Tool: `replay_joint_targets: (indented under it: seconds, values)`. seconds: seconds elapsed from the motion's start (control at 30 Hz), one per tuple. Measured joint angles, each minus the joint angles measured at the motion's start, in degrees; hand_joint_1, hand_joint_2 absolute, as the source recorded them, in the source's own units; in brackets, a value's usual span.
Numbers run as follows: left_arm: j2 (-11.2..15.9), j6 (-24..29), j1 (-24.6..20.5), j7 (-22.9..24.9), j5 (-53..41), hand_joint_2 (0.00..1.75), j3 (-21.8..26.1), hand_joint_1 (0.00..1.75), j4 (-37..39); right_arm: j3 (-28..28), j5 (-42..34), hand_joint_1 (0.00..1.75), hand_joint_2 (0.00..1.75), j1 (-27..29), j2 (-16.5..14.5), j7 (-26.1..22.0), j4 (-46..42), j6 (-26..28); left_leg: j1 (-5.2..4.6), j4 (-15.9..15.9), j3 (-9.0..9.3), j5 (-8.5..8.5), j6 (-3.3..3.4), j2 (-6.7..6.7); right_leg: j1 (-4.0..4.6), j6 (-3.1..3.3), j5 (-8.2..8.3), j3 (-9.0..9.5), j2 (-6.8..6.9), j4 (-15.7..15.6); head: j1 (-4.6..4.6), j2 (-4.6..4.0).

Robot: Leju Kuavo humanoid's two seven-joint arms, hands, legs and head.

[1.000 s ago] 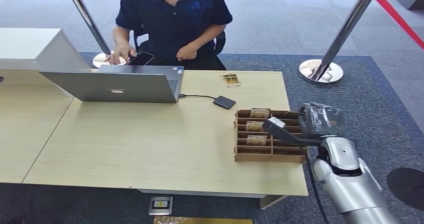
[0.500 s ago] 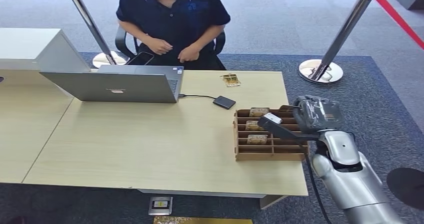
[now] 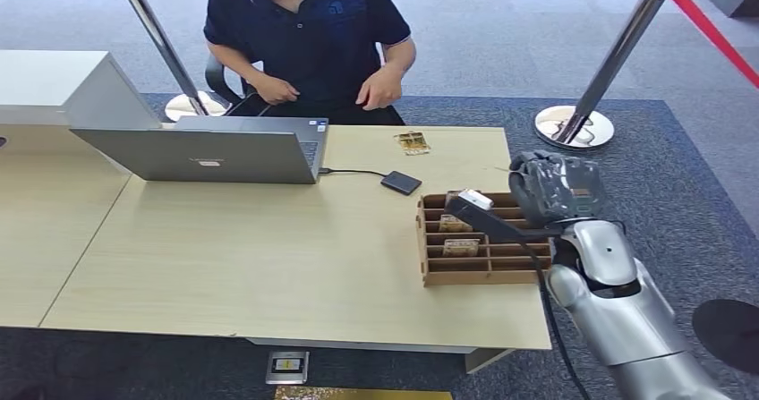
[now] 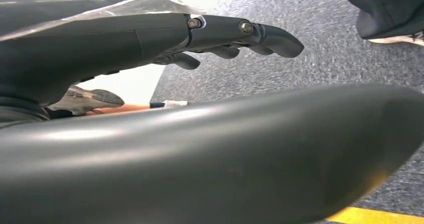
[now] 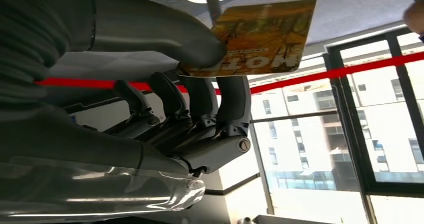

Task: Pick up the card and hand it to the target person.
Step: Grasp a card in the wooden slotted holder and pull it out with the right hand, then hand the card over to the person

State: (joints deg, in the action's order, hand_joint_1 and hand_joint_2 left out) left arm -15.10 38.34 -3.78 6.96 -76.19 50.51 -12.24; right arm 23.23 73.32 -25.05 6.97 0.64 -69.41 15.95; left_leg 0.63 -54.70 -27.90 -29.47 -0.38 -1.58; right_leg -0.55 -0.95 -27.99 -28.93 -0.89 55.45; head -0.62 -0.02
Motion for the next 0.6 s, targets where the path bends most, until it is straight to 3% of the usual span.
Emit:
replay_joint_targets:
  seconds: [0.3, 0.6]
  values:
    - [-0.3, 0.5, -0.1, 0.3, -0.3, 0.00, 0.6, 0.00, 0.0, 2.6, -1.8, 1.45, 1.75, -3.0, -4.7, 0.5, -2.2, 1.1, 0.02, 0.0, -0.01, 0.01, -0.01, 0.00, 0.03, 0.00, 0.00, -0.01, 0.00, 0.0, 0.00, 0.00]
    - [-0.3, 0.2, -0.2, 0.4, -1.6, 0.00, 0.5, 0.00, 0.0, 3.9, -0.3, 1.58, 1.75, -5.2, -9.7, 2.6, 1.3, 2.4, 0.02, 0.0, -0.02, 0.01, -0.01, 0.00, 0.03, 0.00, 0.00, 0.00, 0.00, 0.0, -0.01, 0.00]
